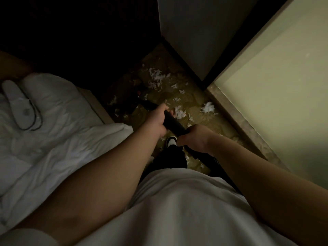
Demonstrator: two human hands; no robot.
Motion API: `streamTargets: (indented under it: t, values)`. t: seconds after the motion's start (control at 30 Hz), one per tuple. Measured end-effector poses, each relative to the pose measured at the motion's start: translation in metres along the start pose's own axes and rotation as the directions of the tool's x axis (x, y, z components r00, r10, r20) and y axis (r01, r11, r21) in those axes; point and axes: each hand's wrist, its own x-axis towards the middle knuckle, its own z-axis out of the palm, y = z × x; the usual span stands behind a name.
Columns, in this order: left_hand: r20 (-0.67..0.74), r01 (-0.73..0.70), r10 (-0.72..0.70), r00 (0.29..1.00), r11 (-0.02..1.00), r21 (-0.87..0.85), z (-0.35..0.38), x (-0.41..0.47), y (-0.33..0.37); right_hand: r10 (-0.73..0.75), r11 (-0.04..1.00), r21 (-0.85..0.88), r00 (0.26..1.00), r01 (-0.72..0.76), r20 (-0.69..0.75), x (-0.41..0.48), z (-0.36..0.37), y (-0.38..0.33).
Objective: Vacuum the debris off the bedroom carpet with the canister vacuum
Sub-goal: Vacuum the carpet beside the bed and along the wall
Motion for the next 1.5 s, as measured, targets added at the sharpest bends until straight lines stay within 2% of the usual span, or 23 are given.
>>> streamTargets:
  t: [0.23,0.33,0.53,0.8,1.07,1.23,1.37,1.5]
  values:
    - [0.009,0.055,-0.055,0.998,0.998,0.028,0.013,-0.012,-0.032,0.036,0.999,0.003,0.999,-0.036,-0.003,-0.016,-0.006,0.03]
    - [0.031,0.084,-0.085,0.996,0.996,0.031,0.033,-0.022,-0.057,0.052,0.998,-0.021,0.998,-0.053,-0.041,-0.031,-0.014,0.06]
    - [0.091,0.162,-0.171,0.981,0.982,0.095,0.094,-0.047,-0.128,0.104,0.994,0.039,0.988,-0.1,-0.11,-0.07,-0.036,0.147]
    - [0.158,0.205,-0.254,0.954,0.94,0.273,0.17,-0.094,-0.242,0.21,0.92,0.357,0.972,-0.159,-0.107,-0.13,-0.047,0.281]
    - [0.169,0.187,-0.333,0.928,0.806,0.561,0.235,-0.147,-0.373,0.292,0.78,0.599,0.953,-0.184,-0.088,-0.188,-0.034,0.423]
    - [0.155,0.173,-0.392,0.907,0.682,0.71,0.263,-0.17,-0.46,0.368,0.682,0.706,0.924,-0.191,-0.105,-0.228,-0.02,0.497]
    - [0.126,0.192,-0.459,0.879,0.584,0.789,0.272,-0.191,-0.518,0.422,0.604,0.772,0.901,-0.199,-0.097,-0.259,-0.002,0.543]
    - [0.139,0.187,-0.5,0.855,0.546,0.817,0.275,-0.21,-0.554,0.461,0.538,0.819,0.883,-0.199,-0.088,-0.274,0.015,0.572]
